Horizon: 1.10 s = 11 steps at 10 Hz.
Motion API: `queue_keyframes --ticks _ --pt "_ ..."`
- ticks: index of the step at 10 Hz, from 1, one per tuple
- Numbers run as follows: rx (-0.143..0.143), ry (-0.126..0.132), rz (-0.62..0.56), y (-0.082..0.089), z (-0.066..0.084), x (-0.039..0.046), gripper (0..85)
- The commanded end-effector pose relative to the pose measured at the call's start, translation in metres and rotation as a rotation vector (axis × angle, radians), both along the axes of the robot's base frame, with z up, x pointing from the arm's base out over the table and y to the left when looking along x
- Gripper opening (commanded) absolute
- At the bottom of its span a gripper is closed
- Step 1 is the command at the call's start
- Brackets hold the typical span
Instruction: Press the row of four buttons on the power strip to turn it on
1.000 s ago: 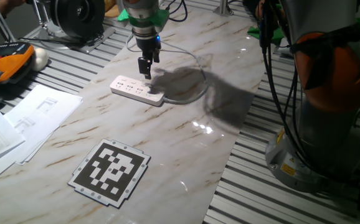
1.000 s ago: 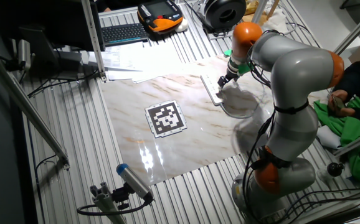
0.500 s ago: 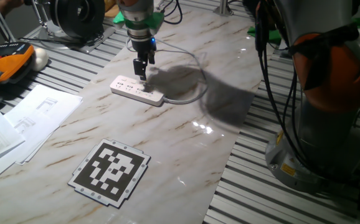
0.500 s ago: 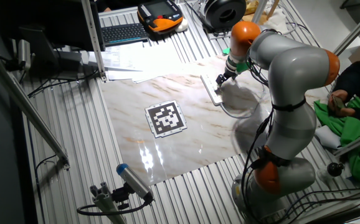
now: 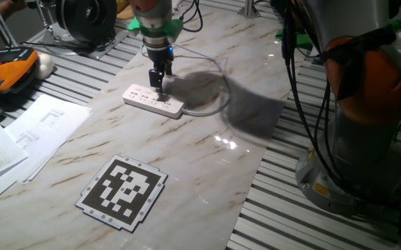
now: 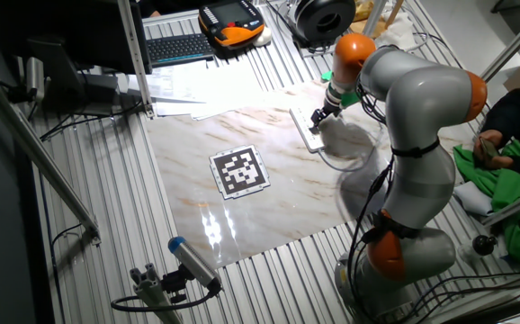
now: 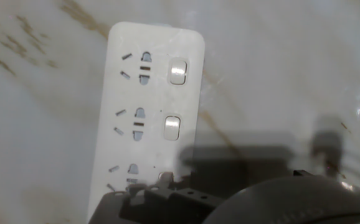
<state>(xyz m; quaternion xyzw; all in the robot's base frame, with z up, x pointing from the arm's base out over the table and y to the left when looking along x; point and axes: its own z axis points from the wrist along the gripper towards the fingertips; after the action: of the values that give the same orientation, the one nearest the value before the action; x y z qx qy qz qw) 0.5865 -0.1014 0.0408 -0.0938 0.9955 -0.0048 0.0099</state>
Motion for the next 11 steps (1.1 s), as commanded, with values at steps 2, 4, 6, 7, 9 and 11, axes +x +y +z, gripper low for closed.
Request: queue_keyframes --ticks 2,4,6,7,9,11 --pt "0.005 -0.004 0.003 -0.002 -0.003 -0.0017 85.0" --pt "0.009 -0.009 0.005 -0.004 -0.007 -0.0039 85.0" --pt "0.014 -0.012 0.005 -0.002 -0.011 -0.0050 85.0" --pt "0.017 -0.014 0.005 -0.002 -0.014 -0.0051 85.0" --pt "0.022 -0.020 0.003 -0.001 -0.019 -0.0059 85.0" --pt "0.018 -0.012 0.002 -0.002 -0.011 -0.0060 85.0"
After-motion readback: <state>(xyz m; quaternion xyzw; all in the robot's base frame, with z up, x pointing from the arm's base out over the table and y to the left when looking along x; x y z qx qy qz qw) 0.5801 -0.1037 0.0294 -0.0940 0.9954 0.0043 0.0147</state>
